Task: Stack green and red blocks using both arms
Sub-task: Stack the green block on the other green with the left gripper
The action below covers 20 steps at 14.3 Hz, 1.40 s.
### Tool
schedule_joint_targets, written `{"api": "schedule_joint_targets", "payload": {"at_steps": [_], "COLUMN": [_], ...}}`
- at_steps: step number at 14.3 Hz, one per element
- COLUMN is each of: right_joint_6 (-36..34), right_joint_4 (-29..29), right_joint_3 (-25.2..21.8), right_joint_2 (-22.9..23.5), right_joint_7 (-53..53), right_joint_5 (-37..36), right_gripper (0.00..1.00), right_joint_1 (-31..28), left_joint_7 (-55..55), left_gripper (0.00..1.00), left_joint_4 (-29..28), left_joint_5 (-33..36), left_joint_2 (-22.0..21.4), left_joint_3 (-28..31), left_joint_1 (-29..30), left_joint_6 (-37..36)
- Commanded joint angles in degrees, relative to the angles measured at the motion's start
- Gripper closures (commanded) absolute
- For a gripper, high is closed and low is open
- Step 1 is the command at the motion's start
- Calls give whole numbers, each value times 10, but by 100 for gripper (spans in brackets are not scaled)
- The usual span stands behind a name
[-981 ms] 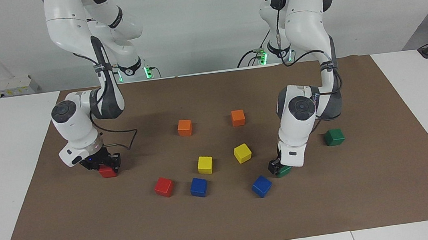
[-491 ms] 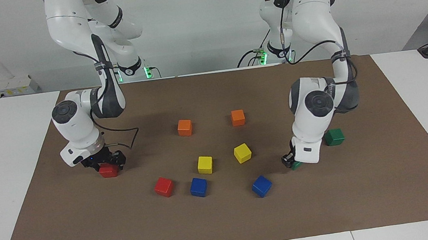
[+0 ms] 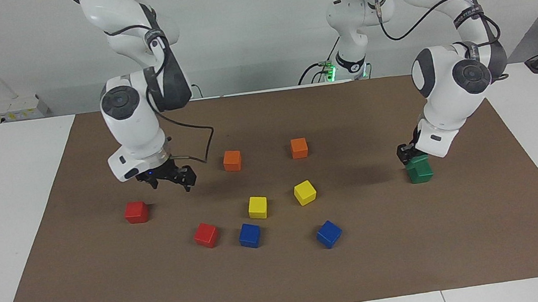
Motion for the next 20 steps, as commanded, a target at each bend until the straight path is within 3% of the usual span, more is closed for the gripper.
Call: {"api": "schedule_joint_targets", "payload": {"at_steps": [1, 5, 11, 14, 19, 20], "right_joint_6": [-12, 9, 74, 77, 95, 92], "right_joint_4": [104, 169, 181, 219, 224, 224], "right_joint_3": [-1, -1, 0, 0, 0, 1], "right_joint_2": [88, 170, 214, 244, 260, 260], "right_joint_7": [76, 91, 73, 28, 27, 27], "right_joint_5": [-1, -17, -50, -51, -42, -41], "right_gripper": [0, 0, 0, 0, 0, 0], "right_joint_1": [26, 34, 24, 7, 7, 8], "left_joint_7": [72, 97, 97, 102, 105, 105], "left_gripper": [100, 100, 100, 100, 100, 87], "left_joint_4": [-62, -98, -98, -101, -105, -106], "left_joint_5": [-8, -8, -36, -37, -37, -37], "left_joint_2": [-27, -27, -11, -8, -9, -8], "left_joint_3": [-3, -4, -4, -4, -4, -3], "left_joint_1": [36, 61, 60, 59, 62, 60], "left_joint_6": [42, 110, 142, 148, 156, 157]}}
